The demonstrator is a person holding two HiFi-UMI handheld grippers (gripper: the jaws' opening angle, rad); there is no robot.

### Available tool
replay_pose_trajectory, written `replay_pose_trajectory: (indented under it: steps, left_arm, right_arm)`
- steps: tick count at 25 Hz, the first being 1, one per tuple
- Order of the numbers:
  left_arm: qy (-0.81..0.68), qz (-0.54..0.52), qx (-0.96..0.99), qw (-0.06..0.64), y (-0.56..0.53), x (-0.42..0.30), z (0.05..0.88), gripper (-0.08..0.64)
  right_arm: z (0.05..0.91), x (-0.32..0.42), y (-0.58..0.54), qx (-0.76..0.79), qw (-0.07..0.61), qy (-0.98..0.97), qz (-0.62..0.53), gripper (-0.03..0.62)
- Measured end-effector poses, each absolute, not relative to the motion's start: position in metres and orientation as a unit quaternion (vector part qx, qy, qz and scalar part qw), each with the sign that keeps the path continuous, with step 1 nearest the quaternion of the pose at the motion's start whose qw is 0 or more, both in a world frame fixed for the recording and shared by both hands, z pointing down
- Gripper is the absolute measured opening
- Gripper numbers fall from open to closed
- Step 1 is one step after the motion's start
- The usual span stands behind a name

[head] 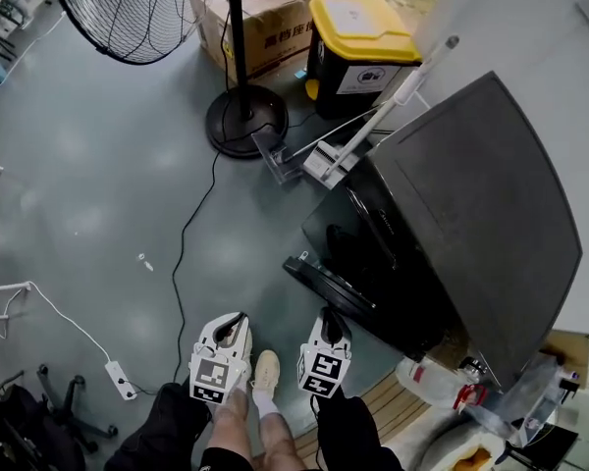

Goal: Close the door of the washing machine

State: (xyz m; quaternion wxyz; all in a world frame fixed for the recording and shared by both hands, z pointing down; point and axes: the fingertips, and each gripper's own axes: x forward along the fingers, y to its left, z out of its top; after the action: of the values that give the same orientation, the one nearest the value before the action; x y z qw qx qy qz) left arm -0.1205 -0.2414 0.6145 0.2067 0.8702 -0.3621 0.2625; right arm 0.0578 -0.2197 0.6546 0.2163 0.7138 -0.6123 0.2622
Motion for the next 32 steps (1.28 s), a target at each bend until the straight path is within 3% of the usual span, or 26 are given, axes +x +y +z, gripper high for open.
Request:
replay_pose_trajectory:
  steps: [15, 32]
  left_arm:
    - [-0.277, 0.271, 0.902, 0.188, -0.331, -0.058, 0.624, 0.032]
    - [-0.221, 0.28, 0.919, 0.169, -0.348, -0.038, 0.611, 0.032]
  right_arm:
    - [0.656, 0.124, -0.28, 0.762, 0.185, -0.549, 0.289, 0.017]
    - [0.652, 0.131, -0.288, 0.783, 0.175, -0.521, 0.291, 0.017]
